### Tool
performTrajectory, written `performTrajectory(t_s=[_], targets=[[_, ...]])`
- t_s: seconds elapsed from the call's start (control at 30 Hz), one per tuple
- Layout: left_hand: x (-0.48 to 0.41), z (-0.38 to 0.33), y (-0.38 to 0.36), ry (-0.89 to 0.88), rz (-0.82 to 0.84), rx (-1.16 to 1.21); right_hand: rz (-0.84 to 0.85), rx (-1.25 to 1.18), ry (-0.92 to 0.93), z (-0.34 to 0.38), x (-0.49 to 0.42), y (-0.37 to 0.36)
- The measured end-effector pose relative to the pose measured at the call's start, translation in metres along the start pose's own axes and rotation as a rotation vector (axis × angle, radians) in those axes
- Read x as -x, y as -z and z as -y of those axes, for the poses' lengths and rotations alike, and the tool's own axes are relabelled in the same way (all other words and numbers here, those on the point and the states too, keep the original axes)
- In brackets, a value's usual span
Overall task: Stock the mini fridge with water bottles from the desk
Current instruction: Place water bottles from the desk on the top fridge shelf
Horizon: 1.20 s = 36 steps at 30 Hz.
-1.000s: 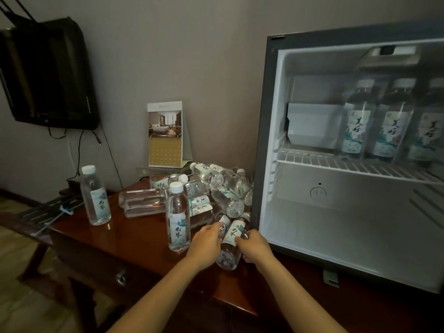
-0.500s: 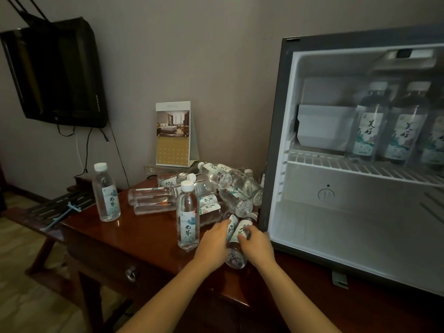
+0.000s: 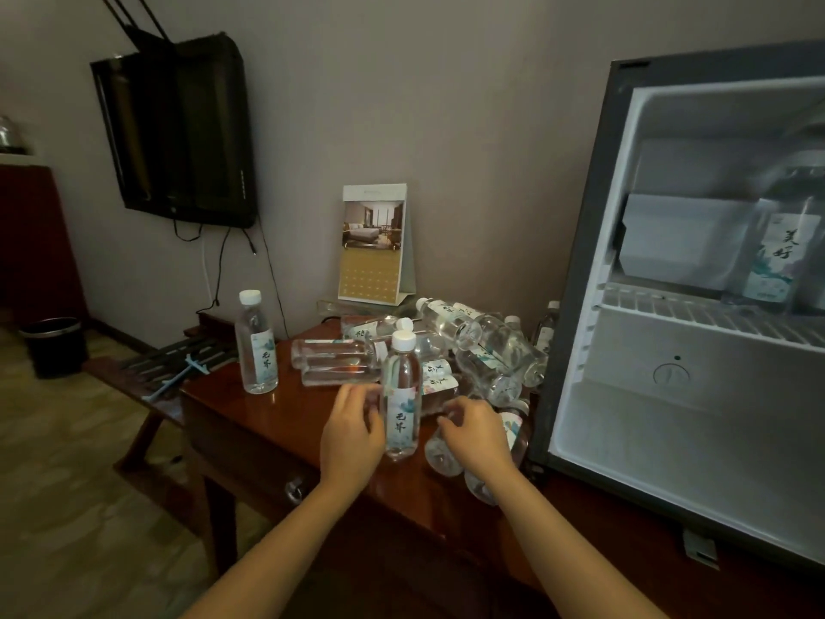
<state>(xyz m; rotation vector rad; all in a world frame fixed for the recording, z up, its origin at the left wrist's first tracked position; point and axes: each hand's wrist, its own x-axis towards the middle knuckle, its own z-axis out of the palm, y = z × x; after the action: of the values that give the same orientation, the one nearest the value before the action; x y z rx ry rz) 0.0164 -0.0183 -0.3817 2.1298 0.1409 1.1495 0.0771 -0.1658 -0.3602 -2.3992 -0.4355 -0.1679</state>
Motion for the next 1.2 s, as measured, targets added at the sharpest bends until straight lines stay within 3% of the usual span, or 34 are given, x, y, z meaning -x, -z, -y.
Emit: performTrajectory(t_s=[0.17, 0.4, 0.57, 0.7, 0.93, 1.07, 1.2], targets=[[-0.015, 0.026, 0.012, 0.238, 0.023, -0.014, -0.027, -0.032, 0.008, 0.015, -0.014, -0.011], [-0.051, 0.048, -0.010, 0.390, 0.545, 0.006, -0.002, 0.125, -0.015, -0.004, -0.058, -0.009], [-0.084, 0.054, -0.038, 0.674, 0.728, 0.366, 0.142, 0.251, 0.086, -0.023, -0.074, -0.023], [-0.098, 0.062, -0.056, 0.652, 0.884, 0.372, 0.207, 0.355, 0.158, -0.028, -0.077, -0.028], [-0.103, 0.069, -0.061, 0.515, 0.881, 0.280, 0.208, 0.337, 0.186, -0.029, -0.079, -0.027], [-0.111, 0.072, -0.054, 0.598, 0.866, 0.212, 0.214, 0.281, 0.192, -0.030, -0.080, -0.029], [-0.117, 0.068, -0.032, 0.699, 0.694, 0.306, 0.215, 0.226, 0.181, -0.027, -0.077, -0.024]])
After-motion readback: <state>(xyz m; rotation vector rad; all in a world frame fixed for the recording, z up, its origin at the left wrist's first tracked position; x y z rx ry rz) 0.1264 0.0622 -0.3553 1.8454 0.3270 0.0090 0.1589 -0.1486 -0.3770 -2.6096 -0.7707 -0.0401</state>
